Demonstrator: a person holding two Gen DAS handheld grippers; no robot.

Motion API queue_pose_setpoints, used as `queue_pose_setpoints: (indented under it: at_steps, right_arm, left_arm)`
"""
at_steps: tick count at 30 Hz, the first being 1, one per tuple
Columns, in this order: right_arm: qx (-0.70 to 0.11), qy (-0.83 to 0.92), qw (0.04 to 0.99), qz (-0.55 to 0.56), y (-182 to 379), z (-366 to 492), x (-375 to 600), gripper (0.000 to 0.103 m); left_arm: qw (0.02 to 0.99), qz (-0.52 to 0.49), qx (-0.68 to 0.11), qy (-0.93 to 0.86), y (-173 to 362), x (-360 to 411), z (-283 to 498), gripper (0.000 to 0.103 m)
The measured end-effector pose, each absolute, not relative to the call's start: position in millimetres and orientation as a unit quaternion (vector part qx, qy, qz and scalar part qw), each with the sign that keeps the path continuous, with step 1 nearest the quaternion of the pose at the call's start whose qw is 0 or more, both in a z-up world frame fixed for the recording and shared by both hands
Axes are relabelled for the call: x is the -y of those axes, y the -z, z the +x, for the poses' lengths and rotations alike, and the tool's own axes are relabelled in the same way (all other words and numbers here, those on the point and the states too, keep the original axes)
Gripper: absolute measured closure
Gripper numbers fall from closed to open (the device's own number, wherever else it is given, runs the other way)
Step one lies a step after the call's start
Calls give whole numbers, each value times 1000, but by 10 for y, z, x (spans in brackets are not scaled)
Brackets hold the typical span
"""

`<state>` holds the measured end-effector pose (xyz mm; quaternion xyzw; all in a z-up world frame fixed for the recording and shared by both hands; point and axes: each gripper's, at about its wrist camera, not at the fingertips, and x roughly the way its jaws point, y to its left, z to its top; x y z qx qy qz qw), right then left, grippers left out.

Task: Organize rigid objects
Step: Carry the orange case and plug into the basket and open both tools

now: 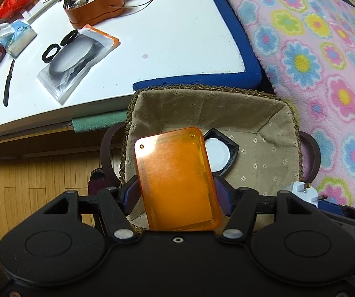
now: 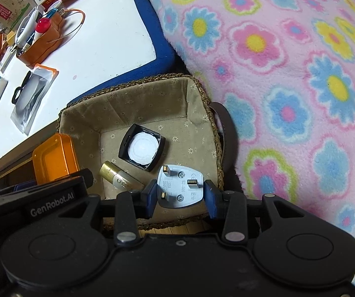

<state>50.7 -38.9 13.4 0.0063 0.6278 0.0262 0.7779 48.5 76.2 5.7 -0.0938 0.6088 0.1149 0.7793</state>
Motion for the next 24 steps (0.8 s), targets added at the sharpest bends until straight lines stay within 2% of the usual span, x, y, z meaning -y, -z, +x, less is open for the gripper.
queue_pose_setpoints:
  at_steps: [4,7,24]
  right_arm:
    - [-622,-23,783,0,-141,509,368,63]
    - [-614,-18,789,-7,-177,511,378,57]
    - [-620,-15,785,0,-145,494,429,54]
  left_arm:
    - [776,-96,-611,-126,-45,-793,483,36]
    - [774,-97,-612,-127,-40,-801,481,32]
    - [771,-91,-618,-127,-15,-796,483,26]
